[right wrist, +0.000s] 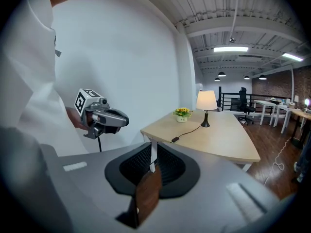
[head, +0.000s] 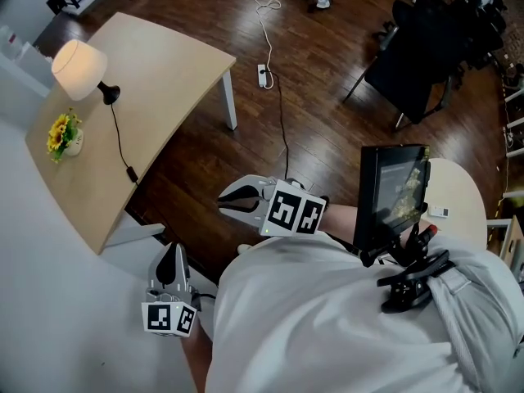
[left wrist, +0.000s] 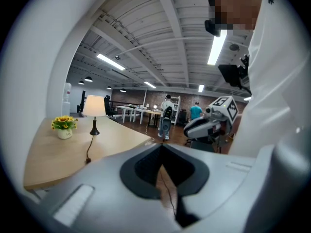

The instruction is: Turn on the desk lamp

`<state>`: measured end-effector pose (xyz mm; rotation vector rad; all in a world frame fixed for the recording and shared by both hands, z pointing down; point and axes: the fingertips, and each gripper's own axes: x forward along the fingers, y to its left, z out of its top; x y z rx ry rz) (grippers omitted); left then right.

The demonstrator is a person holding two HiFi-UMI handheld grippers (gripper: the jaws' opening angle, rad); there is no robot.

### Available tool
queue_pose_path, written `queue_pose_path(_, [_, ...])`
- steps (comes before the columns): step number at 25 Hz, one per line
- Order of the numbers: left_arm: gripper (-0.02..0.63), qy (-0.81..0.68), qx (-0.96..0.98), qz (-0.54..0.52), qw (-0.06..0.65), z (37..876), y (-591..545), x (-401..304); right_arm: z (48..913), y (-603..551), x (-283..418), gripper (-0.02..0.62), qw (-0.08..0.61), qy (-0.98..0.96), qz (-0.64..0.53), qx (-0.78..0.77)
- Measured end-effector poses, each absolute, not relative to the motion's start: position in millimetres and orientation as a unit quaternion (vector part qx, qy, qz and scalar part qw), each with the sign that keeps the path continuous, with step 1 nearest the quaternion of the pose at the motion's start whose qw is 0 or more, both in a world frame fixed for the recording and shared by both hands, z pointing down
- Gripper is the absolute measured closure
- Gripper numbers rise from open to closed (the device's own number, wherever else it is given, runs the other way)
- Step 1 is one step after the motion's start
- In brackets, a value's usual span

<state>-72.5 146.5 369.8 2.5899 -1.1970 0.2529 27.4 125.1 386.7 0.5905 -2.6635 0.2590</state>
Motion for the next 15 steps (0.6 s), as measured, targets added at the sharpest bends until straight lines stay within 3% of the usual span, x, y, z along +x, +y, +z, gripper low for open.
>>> queue_pose_path(15, [0.588, -0.41, 0.897, 0.093, 0.138, 369.4, 144.6, -73.5, 387.8, 122.7, 25.4, 0.568, 0.207, -0.951, 0.093, 0.212])
